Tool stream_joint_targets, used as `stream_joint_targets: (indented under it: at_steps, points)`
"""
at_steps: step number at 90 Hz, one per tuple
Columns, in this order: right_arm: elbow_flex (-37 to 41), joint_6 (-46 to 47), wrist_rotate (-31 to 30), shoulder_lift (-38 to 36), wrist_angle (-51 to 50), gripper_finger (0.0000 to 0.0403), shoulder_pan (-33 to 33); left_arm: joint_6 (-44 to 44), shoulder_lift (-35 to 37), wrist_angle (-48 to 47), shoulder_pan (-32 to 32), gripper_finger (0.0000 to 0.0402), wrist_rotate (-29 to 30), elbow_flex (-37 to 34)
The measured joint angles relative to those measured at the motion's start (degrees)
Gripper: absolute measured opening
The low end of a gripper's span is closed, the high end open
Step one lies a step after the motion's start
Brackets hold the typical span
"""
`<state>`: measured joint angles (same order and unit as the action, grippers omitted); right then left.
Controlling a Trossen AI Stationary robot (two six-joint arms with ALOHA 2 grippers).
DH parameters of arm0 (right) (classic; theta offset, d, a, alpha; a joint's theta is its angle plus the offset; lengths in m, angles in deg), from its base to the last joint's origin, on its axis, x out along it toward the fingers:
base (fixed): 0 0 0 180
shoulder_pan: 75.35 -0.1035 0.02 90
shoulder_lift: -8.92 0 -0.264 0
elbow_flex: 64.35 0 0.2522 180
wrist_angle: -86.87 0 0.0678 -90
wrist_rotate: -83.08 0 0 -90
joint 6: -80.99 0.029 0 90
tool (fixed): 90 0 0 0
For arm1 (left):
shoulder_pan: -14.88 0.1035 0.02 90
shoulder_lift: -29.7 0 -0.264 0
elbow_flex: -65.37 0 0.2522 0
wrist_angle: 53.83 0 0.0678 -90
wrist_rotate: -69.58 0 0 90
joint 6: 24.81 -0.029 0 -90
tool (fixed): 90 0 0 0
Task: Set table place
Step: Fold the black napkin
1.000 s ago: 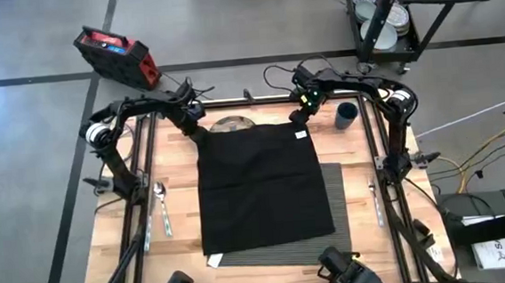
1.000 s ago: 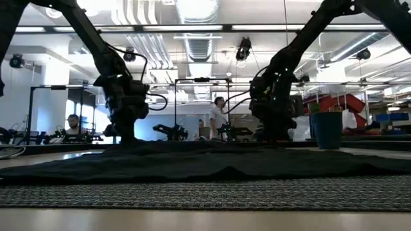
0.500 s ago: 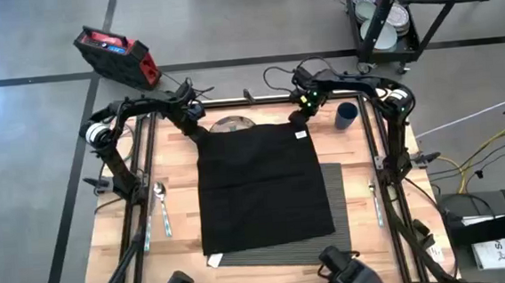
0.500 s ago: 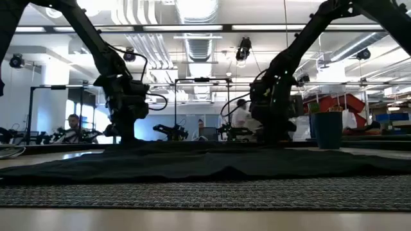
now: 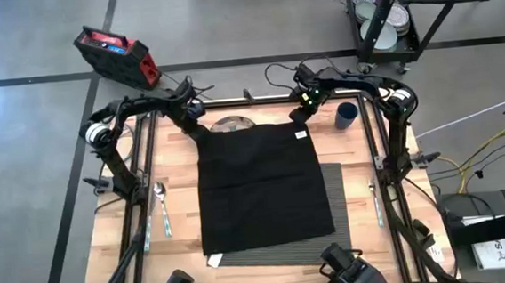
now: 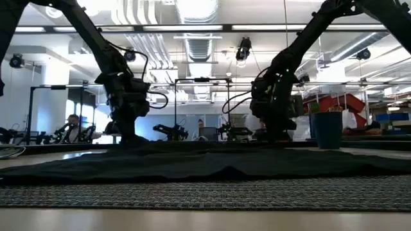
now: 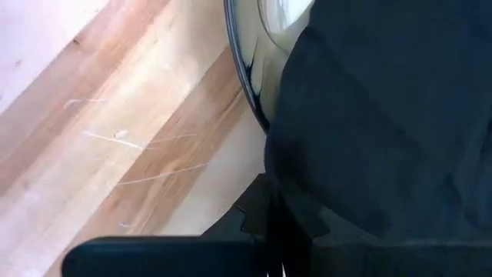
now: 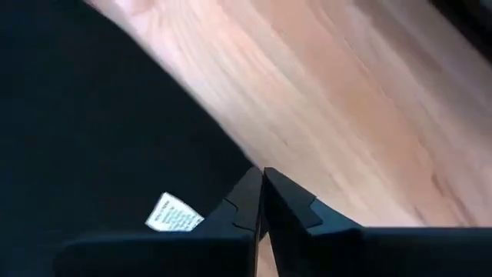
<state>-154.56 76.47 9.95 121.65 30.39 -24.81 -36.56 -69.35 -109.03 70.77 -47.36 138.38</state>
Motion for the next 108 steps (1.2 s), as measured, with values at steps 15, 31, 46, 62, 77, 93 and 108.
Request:
stream_joint_targets:
  at_steps: [15,31,46,62,77,93,108]
  points:
    - [0.0,-0.4,0.1,0.0,0.2,0.0049,0.2,0.0,0.1,-0.3,0.0,0.0000,0.0,0.0]
    - [0.0,-0.2,0.1,0.0,0.4,0.0124,0.1,-0.2,0.1,-0.4,0.0,0.0000,0.0,-0.1]
    - [0.0,0.5,0.2,0.3,0.6,0.0168,0.1,-0.4,0.1,-0.4,0.0,0.0000,0.0,-0.1]
    - [0.2,1.3,4.4,2.1,0.3,0.0161,-0.2,-0.4,0.1,-0.4,0.0,0.0000,0.0,-0.1]
    - [0.5,1.5,6.0,2.1,-0.3,0.0139,-0.9,-0.4,0.1,-0.6,0.0,0.0000,0.0,-0.1]
    - [0.7,1.6,5.7,1.0,-2.3,0.0075,-0.9,-0.4,0.1,-0.5,0.0,0.0000,0.0,-0.1]
    - [0.7,2.1,5.7,0.0,-1.9,0.0008,-0.9,-0.4,0.1,-0.5,0.0,0.0000,0.0,-0.2]
